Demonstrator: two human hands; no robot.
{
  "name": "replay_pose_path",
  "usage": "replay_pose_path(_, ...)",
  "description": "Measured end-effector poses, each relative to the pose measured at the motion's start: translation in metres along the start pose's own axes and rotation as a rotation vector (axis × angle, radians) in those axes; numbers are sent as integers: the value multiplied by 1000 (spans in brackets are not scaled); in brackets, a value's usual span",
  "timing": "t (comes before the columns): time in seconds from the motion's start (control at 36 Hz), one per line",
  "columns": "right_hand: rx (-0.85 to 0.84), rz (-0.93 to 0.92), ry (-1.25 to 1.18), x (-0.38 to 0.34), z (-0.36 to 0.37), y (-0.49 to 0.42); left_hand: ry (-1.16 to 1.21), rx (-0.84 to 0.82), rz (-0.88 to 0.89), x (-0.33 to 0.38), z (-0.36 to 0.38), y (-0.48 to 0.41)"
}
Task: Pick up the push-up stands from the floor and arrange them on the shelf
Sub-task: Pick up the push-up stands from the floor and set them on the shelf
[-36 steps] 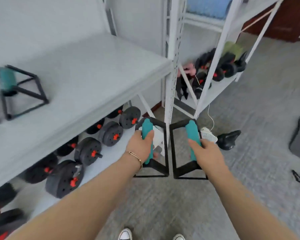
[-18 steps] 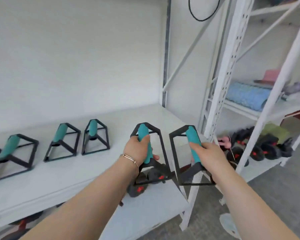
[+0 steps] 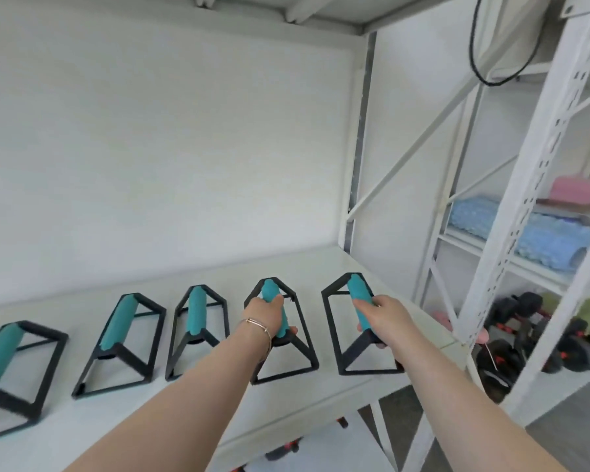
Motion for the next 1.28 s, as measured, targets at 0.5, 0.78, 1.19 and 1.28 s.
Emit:
replay_pose_path(0.5, -286, 6, 91, 7, 30, -136, -32, 167, -108, -12, 43, -73)
replay_pose_path(0.78, -230, -192, 356, 7, 30, -144, -670, 378, 72, -3, 43, -52)
replay_pose_path(1.19, -11, -970, 547, -46, 95, -48, -1328, 691, 289, -22, -59, 25)
replay_pose_path(1.28, -24, -976, 572, -50, 123, -19, -1319, 721, 260, -31, -98, 45)
Point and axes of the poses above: each hand's wrist, its own y-axis away from the middle knuckle, its own z-axis out of the palm, x = y × z, the point moved 1 cm from there along -y, towards the middle knuckle, and after that the axes turned 5 degrees about z, right-handed, at the moved point
